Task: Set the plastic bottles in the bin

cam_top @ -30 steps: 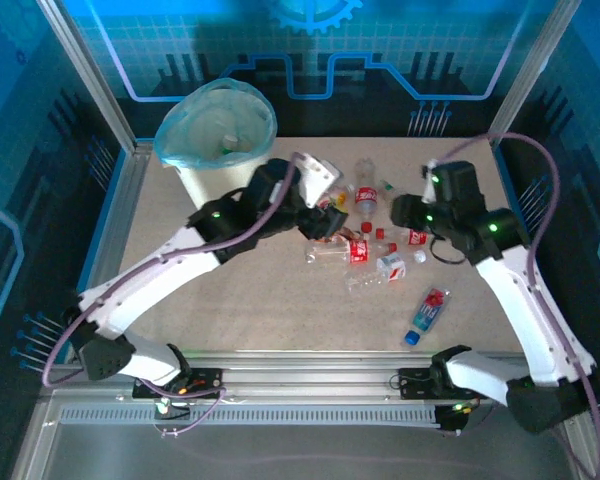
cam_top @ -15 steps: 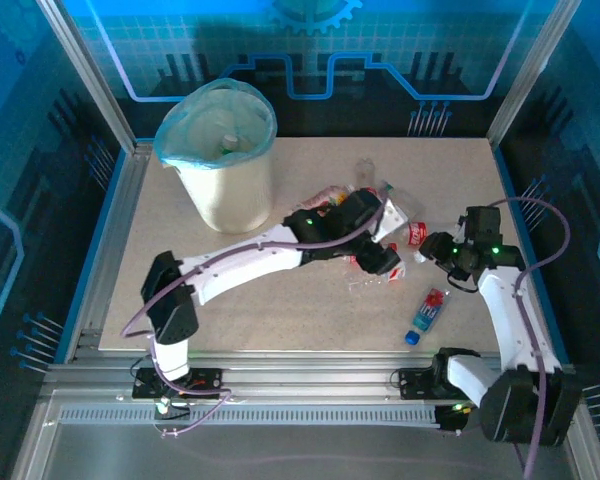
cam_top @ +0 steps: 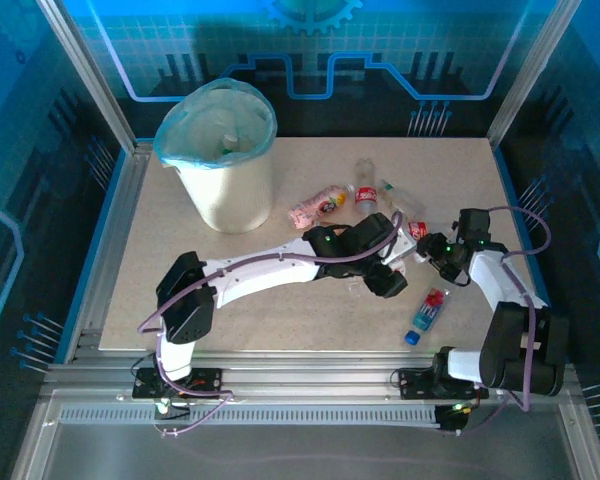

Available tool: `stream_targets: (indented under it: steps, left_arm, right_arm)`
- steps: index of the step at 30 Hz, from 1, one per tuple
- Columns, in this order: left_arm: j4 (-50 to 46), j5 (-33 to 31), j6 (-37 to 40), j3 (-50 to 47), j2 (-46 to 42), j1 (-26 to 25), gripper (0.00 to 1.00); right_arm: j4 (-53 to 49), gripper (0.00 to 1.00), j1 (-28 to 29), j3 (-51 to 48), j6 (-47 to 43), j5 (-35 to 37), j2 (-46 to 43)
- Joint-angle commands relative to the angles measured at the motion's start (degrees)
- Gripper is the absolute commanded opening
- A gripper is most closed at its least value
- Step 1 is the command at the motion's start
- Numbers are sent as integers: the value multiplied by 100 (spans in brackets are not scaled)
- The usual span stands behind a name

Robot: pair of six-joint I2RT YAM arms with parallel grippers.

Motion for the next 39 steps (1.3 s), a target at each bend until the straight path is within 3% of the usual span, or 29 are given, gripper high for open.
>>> stream_targets:
  steps: [1, 27, 39]
  left_arm:
    - [63, 99, -179, -105, -35, 2, 75]
    - [9, 18, -177, -159, 13, 2, 77]
    - [-98, -22, -136, -57, -7, 3, 77]
  right_arm:
    - [294, 60, -99, 77, 135, -131, 235]
    - [1501, 59, -325, -268, 976, -1073, 1279]
    - [1700, 41, -456, -426, 1115, -1315, 1115]
